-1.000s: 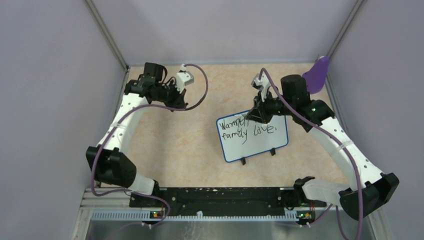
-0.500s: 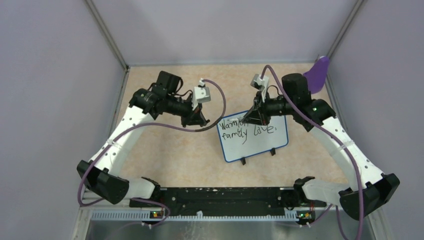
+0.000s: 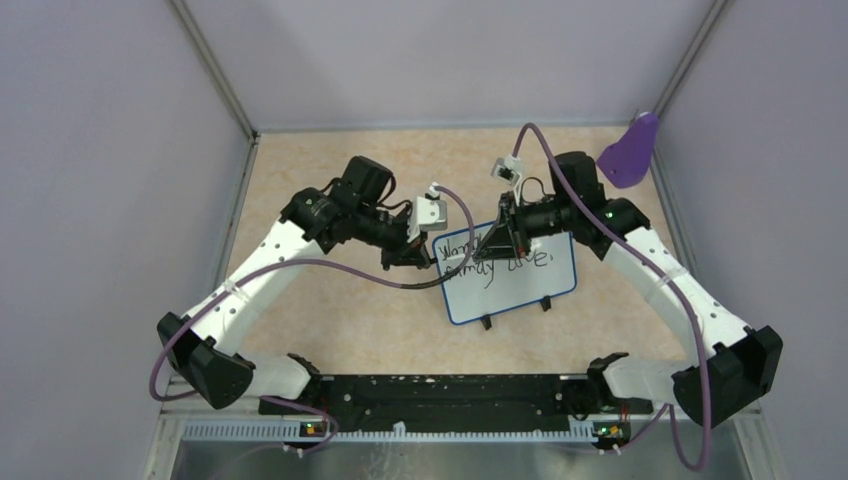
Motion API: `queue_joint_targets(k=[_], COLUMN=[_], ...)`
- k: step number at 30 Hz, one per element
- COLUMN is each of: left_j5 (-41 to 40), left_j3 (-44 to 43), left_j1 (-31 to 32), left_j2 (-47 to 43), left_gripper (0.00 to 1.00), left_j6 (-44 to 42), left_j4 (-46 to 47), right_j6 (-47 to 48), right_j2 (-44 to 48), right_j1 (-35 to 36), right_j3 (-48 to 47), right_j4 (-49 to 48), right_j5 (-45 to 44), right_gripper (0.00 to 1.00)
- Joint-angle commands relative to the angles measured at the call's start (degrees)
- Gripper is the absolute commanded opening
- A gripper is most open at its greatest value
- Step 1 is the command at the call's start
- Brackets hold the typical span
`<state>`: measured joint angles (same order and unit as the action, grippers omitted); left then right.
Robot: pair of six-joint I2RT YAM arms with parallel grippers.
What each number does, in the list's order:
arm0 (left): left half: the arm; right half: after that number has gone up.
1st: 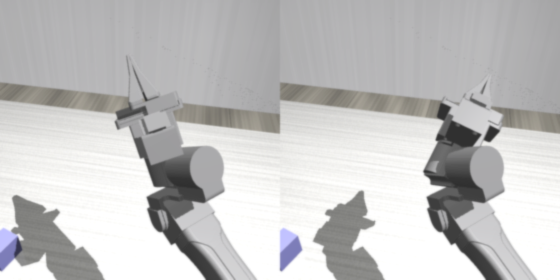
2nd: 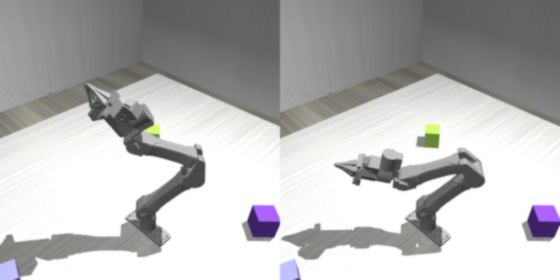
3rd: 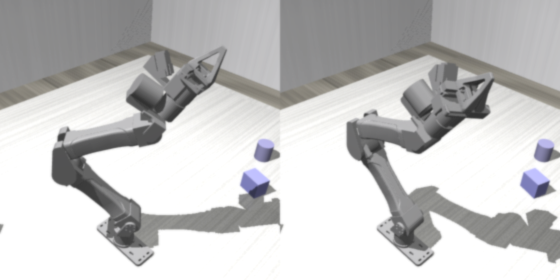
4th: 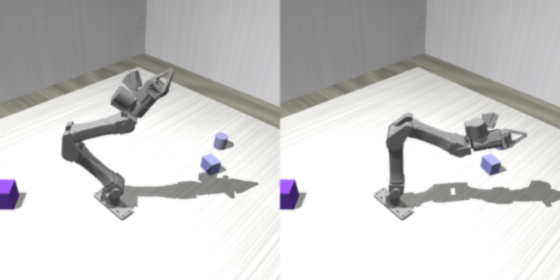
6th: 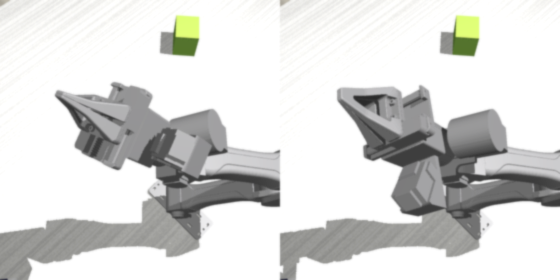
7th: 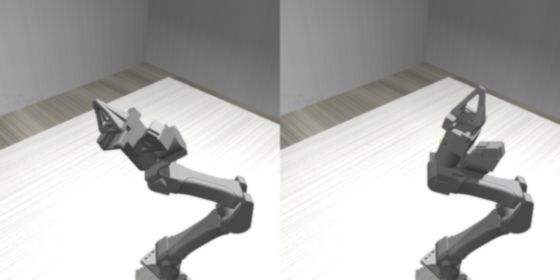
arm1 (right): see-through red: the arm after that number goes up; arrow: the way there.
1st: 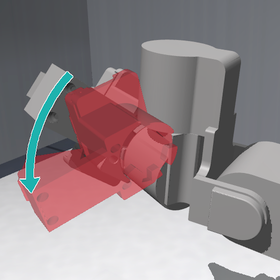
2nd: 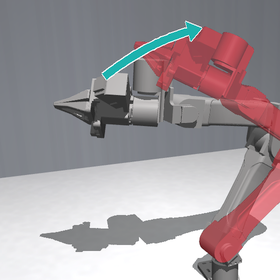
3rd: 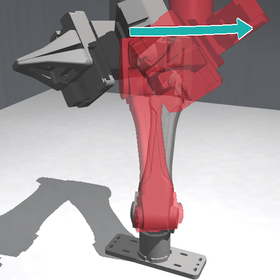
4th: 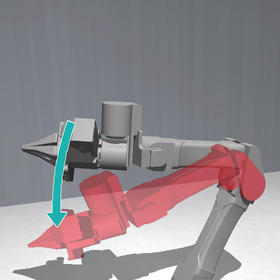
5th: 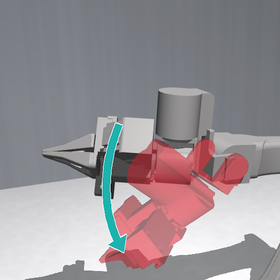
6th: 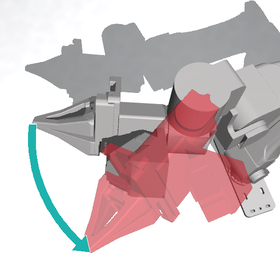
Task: Write a sentence on the whiteboard
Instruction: Insert the whiteboard marker into the pen cap.
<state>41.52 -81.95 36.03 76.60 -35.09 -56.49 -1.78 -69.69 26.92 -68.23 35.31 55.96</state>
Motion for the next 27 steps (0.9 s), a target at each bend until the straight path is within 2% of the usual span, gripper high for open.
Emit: queue_joint_targets(k=[1, 8, 27], left_j5=[-1.9, -3.7, -4.2], left_j3=[0.5, 0.7, 0.0], left_j1=[1.8, 4.0, 4.6], left_j2=[-2.1, -2.0, -1.3], left_gripper=[0.0, 0.0, 0.0], left_j6=[-1.5, -0.9, -0.2], left_j4=[2.5, 3.0, 3.2], right_j6=[-2.3, -2.3, 1.4], right_j2=[0.3, 0.3, -0.6], right_j1=[-0.5, -0.4, 1.1], right_j3=[-0.1, 0.7, -0.3], right_j4=[-3.5, -3.8, -0.4], right_j5=[3.9, 3.8, -0.9], right_gripper=[0.0, 0.0, 0.0])
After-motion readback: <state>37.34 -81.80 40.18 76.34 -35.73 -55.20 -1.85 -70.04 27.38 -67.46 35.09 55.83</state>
